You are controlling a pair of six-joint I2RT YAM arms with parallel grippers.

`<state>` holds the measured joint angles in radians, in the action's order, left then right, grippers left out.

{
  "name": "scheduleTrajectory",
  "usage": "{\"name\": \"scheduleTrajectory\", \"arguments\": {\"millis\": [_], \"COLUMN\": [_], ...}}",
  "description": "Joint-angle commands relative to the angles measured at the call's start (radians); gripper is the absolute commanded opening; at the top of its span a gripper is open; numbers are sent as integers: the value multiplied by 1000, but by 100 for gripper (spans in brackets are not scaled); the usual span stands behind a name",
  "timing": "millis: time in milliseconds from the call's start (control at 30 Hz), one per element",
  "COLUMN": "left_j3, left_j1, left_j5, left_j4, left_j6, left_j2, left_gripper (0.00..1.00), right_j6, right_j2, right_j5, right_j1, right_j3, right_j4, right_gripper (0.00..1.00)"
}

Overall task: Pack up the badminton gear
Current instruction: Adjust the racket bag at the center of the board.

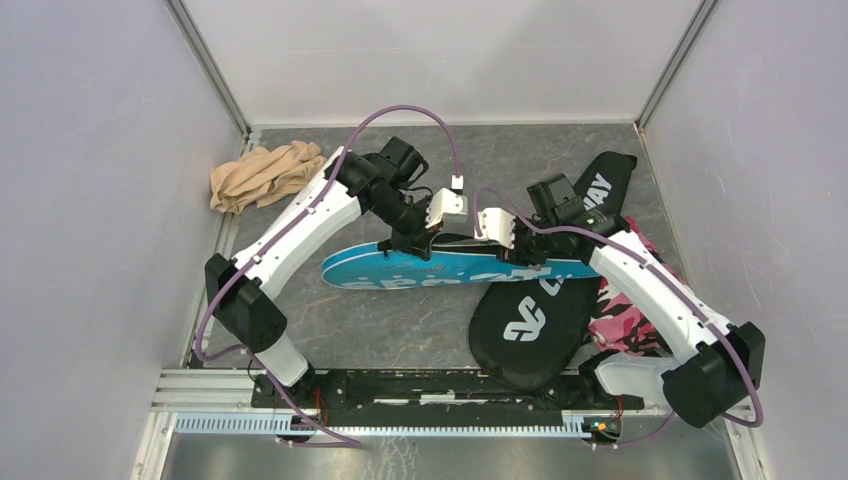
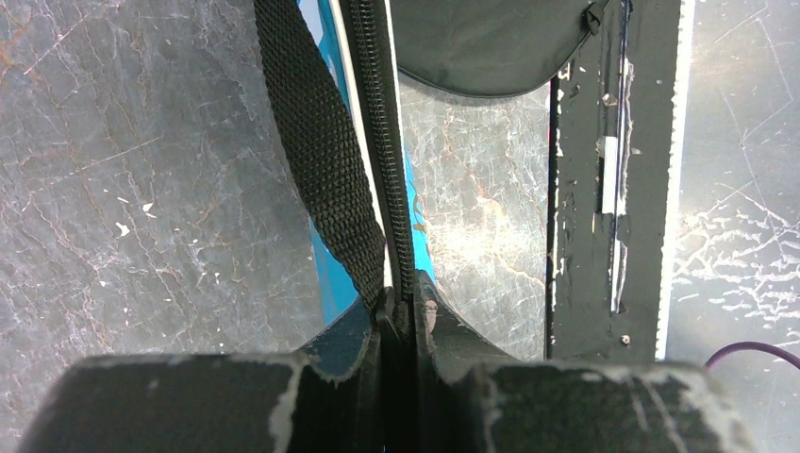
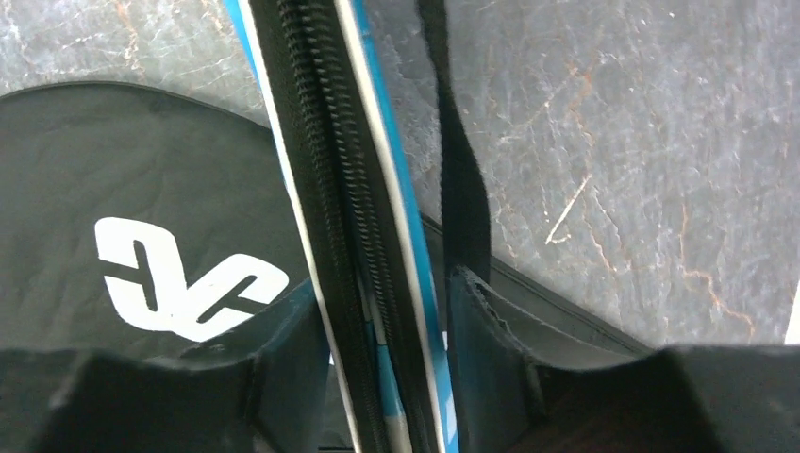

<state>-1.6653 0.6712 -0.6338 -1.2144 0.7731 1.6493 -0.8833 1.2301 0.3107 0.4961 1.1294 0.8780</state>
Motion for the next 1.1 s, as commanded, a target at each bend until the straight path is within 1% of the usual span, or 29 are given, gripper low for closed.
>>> {"name": "scheduleTrajectory", "arguments": {"millis": [0,33,100,133,167,200,300,367,433,500,633,733,833,967,1067], "left_j3": [-6,-4,-4,-8,-12,-17,-40,-60,-78,-86,-45,8,41,63,72], "left_j1": [8,8,8,8,8,7,5,1,-11,-24,-28,-27,-22,-6,9], "left_j5": [-73,-71,-61,-55,-48,-43,-41,-49,-71,-98,-118,-166,-198,-227,-227], "left_j4": [76,87,106,116,122,126,132,132,132,134,180,197,198,203,255], "left_j6": [49,45,36,27,21,8,-28,-64,-93,-98,-63,-22,13,29,5], "left_j2": [-63,-62,-58,-55,-53,-48,-41,-34,-37,-59,-150,-213,-239,-222,-193], "left_gripper": [14,15,18,21,26,31,47,54,64,71,80,85,86,86,86], "right_j6": [-22,-22,-19,-18,-18,-16,-9,-9,-9,-9,-9,-5,3,12,17], "right_j2": [14,17,21,20,20,18,6,-3,-9,-8,16,22,19,20,23], "right_j5": [75,80,71,62,52,42,22,24,33,45,77,103,119,123,129], "right_j1": [-4,-3,-8,-12,-18,-24,-37,-44,-54,-65,-86,-98,-105,-106,-105], "right_j3": [-22,-25,-22,-19,-15,-12,4,7,0,-8,-14,-11,-11,-6,-2], "right_j4": [-11,-11,-10,-10,-9,-8,-3,3,2,1,9,9,9,9,14], "right_gripper": [44,38,22,15,7,1,0,0,0,0,0,0,0,0,0]}}
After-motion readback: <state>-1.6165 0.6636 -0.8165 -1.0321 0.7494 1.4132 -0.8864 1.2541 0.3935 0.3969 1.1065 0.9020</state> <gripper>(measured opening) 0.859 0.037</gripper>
